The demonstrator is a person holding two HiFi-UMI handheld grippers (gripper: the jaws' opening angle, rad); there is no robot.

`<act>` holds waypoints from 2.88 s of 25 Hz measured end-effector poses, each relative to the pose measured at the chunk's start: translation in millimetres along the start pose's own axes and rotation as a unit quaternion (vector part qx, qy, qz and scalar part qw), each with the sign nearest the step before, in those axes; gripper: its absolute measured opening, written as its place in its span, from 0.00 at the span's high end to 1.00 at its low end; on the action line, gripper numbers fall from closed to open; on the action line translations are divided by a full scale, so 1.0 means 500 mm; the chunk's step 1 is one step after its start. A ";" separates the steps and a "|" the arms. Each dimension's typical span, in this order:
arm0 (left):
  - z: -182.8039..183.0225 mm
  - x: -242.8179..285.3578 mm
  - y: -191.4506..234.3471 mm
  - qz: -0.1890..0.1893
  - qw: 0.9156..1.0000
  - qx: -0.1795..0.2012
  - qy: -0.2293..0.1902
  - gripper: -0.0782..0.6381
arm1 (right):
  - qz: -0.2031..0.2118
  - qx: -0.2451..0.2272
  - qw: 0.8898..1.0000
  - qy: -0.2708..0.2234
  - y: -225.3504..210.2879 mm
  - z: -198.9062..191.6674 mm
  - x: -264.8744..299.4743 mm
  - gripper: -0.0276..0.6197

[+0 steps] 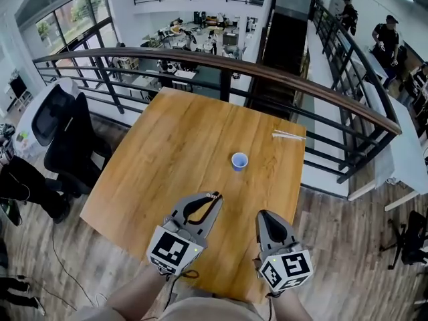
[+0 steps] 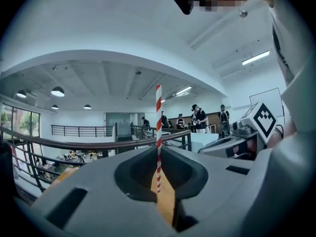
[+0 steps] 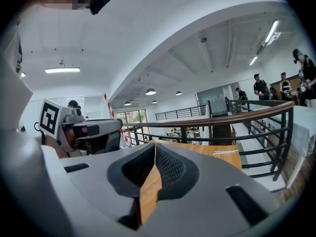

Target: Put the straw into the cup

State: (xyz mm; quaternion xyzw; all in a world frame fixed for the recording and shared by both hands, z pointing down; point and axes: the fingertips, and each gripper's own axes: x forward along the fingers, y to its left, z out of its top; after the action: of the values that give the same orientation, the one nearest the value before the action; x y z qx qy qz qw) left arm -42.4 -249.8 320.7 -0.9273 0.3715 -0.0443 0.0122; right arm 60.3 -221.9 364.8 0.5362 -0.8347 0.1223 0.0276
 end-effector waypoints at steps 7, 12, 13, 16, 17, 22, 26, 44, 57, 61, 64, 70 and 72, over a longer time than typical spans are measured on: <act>0.057 0.109 0.098 -0.022 0.998 -0.026 -0.058 0.84 | -0.010 0.002 0.999 -0.033 -0.066 0.071 0.081 0.92; 0.062 0.205 0.142 -0.023 0.997 -0.021 -0.071 0.84 | -0.041 -0.029 0.998 -0.047 -0.165 0.097 0.145 0.92; 0.056 0.222 0.146 -0.025 0.997 -0.020 -0.071 0.84 | -0.045 -0.035 0.997 -0.046 -0.185 0.096 0.156 0.92; 0.029 0.262 0.161 -0.026 0.997 -0.019 -0.070 0.84 | -0.052 -0.053 0.997 -0.035 -0.228 0.080 0.192 0.92; 0.017 0.273 0.169 -0.024 0.997 -0.019 -0.070 0.84 | -0.053 -0.058 0.996 -0.032 -0.240 0.073 0.205 0.92; -0.068 0.343 0.202 -0.027 0.998 -0.028 -0.056 0.84 | -0.060 -0.050 0.997 -0.017 -0.298 0.021 0.270 0.92; -0.142 0.381 0.220 -0.032 0.998 -0.050 -0.033 0.84 | -0.059 -0.048 0.997 0.009 -0.331 -0.050 0.318 0.92; -0.453 0.513 0.266 -0.012 0.997 -0.070 0.037 0.84 | -0.048 0.008 0.998 0.034 -0.381 -0.279 0.348 0.92; -0.589 0.564 0.235 0.002 0.989 -0.063 0.131 0.84 | 0.006 0.023 0.996 0.088 -0.365 -0.375 0.341 0.92; -0.601 0.559 0.234 -0.002 0.989 -0.061 0.136 0.84 | 0.025 0.019 0.994 0.104 -0.341 -0.390 0.342 0.92; -0.597 0.548 0.228 -0.006 0.987 -0.078 0.138 0.73 | 0.035 0.013 0.994 0.106 -0.327 -0.392 0.337 0.92; -0.559 0.509 0.235 0.006 0.987 -0.070 0.144 0.65 | 0.034 0.026 0.994 0.097 -0.313 -0.355 0.337 0.92; -0.526 0.486 0.233 0.010 0.988 -0.063 0.137 0.65 | 0.036 0.026 0.995 0.094 -0.303 -0.333 0.333 0.92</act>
State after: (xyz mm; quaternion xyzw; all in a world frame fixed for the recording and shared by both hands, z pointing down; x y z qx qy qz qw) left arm 28.6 -499.4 593.9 -0.9077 0.3807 -0.1478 -0.0966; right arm 112.4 -391.0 582.0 0.4925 -0.8436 0.1952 0.0875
